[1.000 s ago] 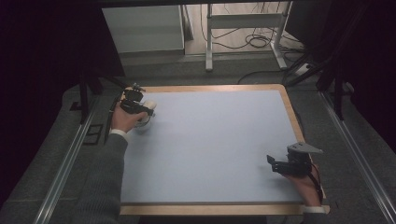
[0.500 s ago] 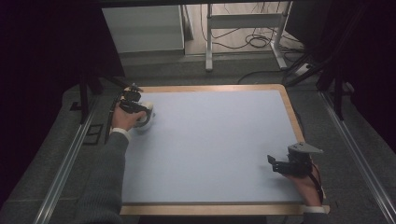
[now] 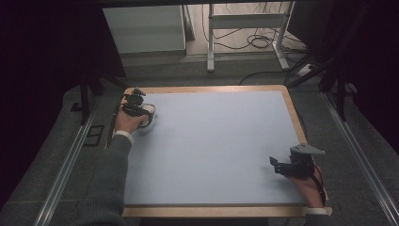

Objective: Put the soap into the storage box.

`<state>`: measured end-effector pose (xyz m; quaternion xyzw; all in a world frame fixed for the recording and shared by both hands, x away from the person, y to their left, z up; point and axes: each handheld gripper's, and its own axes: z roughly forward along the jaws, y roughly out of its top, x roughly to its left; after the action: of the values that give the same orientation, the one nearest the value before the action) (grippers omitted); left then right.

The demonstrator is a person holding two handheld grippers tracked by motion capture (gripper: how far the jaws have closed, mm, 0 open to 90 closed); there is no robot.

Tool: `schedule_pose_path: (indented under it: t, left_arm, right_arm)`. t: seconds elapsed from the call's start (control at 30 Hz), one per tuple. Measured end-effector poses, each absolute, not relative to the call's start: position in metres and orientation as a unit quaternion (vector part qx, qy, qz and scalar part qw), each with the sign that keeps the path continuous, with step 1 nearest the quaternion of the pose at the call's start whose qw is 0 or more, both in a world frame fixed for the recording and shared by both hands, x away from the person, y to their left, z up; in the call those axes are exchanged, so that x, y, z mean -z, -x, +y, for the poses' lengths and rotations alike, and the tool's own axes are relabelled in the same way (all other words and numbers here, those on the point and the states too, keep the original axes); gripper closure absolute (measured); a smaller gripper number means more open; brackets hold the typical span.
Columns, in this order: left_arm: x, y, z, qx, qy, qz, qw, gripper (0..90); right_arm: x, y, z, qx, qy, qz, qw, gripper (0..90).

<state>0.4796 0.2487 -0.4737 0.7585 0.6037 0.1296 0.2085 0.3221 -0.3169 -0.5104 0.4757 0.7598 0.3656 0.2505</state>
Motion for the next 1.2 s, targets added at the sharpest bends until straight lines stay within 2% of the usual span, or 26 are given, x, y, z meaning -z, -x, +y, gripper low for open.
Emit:
schedule_pose_path:
  t: [0.2,0.53,0.9,1.2]
  left_arm:
    - [0.461,-0.473,0.246,-0.141,-0.758,0.593,0.235,40.7]
    - [0.445,-0.455,0.229,-0.144,-0.771,0.556,0.276,35.6]
    - [0.454,-0.415,0.204,-0.125,-0.811,0.480,0.310,32.8]
    - [0.471,-0.376,0.193,-0.104,-0.814,0.445,0.358,31.3]
  right_arm:
    - [0.511,-0.322,-0.317,-0.366,-0.477,0.759,0.250,9.4]
    - [0.510,-0.322,-0.315,-0.366,-0.474,0.761,0.249,9.3]
    - [0.510,-0.322,-0.312,-0.366,-0.470,0.764,0.248,9.4]
    - [0.509,-0.319,-0.310,-0.367,-0.468,0.765,0.248,9.4]
